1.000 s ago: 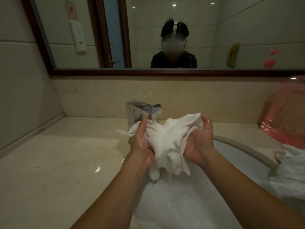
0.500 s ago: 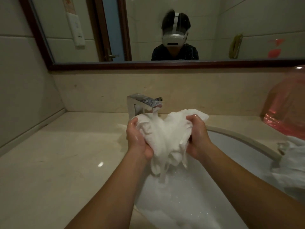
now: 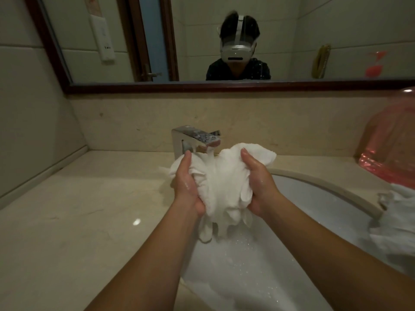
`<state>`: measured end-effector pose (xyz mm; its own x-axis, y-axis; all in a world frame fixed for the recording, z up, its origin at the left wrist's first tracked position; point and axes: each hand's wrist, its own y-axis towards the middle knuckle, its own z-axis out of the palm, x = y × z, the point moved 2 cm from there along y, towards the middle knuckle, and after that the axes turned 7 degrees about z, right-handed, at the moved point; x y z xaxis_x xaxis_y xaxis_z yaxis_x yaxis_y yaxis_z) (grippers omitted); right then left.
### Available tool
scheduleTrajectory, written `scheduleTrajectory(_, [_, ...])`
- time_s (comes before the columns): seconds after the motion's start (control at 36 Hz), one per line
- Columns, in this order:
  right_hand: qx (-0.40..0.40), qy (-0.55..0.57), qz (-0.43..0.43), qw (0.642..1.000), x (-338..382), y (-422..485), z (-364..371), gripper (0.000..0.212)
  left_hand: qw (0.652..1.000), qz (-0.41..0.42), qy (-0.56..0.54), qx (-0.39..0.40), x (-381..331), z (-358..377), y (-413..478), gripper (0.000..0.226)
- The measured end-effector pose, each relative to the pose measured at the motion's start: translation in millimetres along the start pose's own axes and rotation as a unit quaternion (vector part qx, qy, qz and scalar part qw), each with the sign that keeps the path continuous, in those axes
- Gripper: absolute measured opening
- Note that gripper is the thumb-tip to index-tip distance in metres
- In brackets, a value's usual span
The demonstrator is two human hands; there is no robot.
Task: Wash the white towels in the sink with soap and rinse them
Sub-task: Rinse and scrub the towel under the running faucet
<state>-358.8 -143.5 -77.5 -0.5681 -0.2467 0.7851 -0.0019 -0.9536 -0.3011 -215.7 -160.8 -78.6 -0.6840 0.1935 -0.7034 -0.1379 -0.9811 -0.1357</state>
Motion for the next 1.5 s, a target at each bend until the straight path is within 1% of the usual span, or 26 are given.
scheduleTrajectory(0.08, [0.015,-0.006,-0.014,1.0,1.5,0.0,1.2,0.059,1.0,-0.007,0.015,0.021,0.6,2.4,-1.4,0.084])
scheduleTrajectory(0.14, [-0.001,-0.031,-0.03,0.999,0.1,3.0,0.8,0.064,1.0,-0.011,0.022,0.018,2.5,2.0,-1.2,0.088])
scheduleTrajectory(0.19, [-0.031,-0.063,-0.039,0.997,-2.6,6.2,-1.0,0.065,1.0,-0.014,0.027,-0.007,3.1,1.6,-2.1,0.101])
scheduleTrajectory(0.22, [-0.041,-0.074,-0.041,0.996,-4.4,7.7,-2.4,0.064,1.0,-0.014,0.023,-0.013,5.1,-0.6,1.0,0.107])
scheduleTrajectory(0.25, [-0.05,-0.079,-0.038,0.995,-6.5,9.5,-4.2,0.063,1.0,-0.01,0.02,-0.019,6.1,-2.8,4.0,0.109])
scheduleTrajectory(0.33, [-0.073,-0.078,-0.022,0.994,-10.7,13.9,-9.1,0.058,0.999,0.006,0.021,-0.034,3.8,-3.2,4.0,0.106])
scheduleTrajectory(0.39, [-0.078,-0.078,-0.021,0.994,-10.6,14.6,-9.9,0.05,0.999,0.008,0.009,-0.033,3.9,-3.8,4.6,0.114])
scheduleTrajectory(0.47, [-0.075,-0.084,-0.028,0.993,-8.2,13.1,-8.9,0.043,0.999,0.014,0.001,-0.044,6.1,-7.3,8.3,0.126])
scheduleTrajectory(0.53, [-0.075,-0.086,-0.031,0.993,-7.1,11.8,-8.4,0.043,0.999,0.015,0.002,-0.042,5.5,-7.0,9.7,0.123])
scheduleTrajectory(0.61, [-0.078,-0.083,-0.034,0.993,-6.8,10.3,-7.4,0.043,0.999,0.021,0.005,-0.042,3.4,-6.1,7.7,0.1])
scheduleTrajectory(0.69, [-0.083,-0.077,-0.039,0.993,-8.1,7.2,-5.4,0.044,0.999,0.021,0.008,-0.037,3.9,-5.7,5.9,0.092])
scheduleTrajectory(0.75, [-0.09,-0.06,-0.045,0.993,-7.9,2.4,-2.0,0.047,0.999,0.012,0.019,-0.024,3.0,-3.7,3.5,0.08])
scheduleTrajectory(0.78, [-0.095,-0.051,-0.049,0.993,-7.1,-1.0,0.3,0.049,1.0,0.009,0.02,-0.018,3.4,-4.4,4.7,0.076])
scheduleTrajectory(0.83, [-0.095,-0.038,-0.061,0.993,-5.3,-5.9,4.9,0.056,1.0,0.006,0.018,-0.018,2.0,-4.3,4.3,0.077])
scheduleTrajectory(0.94, [-0.076,-0.027,-0.077,0.994,-7.7,-8.2,12.0,0.086,1.0,-0.004,0.02,-0.016,-0.3,-4.3,2.0,0.088])
scheduleTrajectory(1.0, [-0.073,-0.024,-0.062,0.995,-12.6,-8.6,13.6,0.1,0.999,-0.001,0.023,-0.043,0.1,-5.4,-0.1,0.098])
scheduleTrajectory(1.08, [-0.051,-0.025,-0.018,0.998,-22.1,-6.2,13.9,0.125,0.994,0.006,0.042,-0.098,7.0,-13.1,7.7,0.12])
scheduleTrajectory(1.11, [-0.04,-0.031,-0.006,0.999,-25.9,-6.5,16.1,0.128,0.992,0.02,0.064,-0.111,5.7,-10.6,4.9,0.118])
scheduleTrajectory(1.17, [-0.021,-0.067,-0.005,0.998,-33.3,-10.6,24.4,0.122,0.975,0.08,0.151,-0.14,-0.4,1.1,-9.5,0.096])
scheduleTrajectory(1.22, [-0.019,-0.122,-0.021,0.992,-39.6,-14.4,31.8,0.108,0.95,0.139,0.236,-0.147,2.4,8.1,-15.6,0.077])
scheduleTrajectory(1.28, [-0.026,-0.152,-0.026,0.988,-41.3,-16.5,35.9,0.104,0.938,0.184,0.257,-0.141,6.4,12.5,-19.7,0.065])
scheduleTrajectory(1.33, [-0.034,-0.154,-0.033,0.987,-38.7,-18.2,37.5,0.098,0.925,0.221,0.277,-0.136,7.6,15.2,-24.0,0.059])
scheduleTrajectory(1.42, [-0.073,-0.142,-0.073,0.984,-34.9,-23.8,37.0,0.076,0.891,0.259,0.354,-0.117,13.8,17.2,-26.3,0.061])
scheduleTrajectory(1.5, [-0.116,-0.141,-0.125,0.975,-35.1,-30.1,33.6,0.059,0.88,0.257,0.389,-0.095,18.9,19.8,-29.9,0.051])
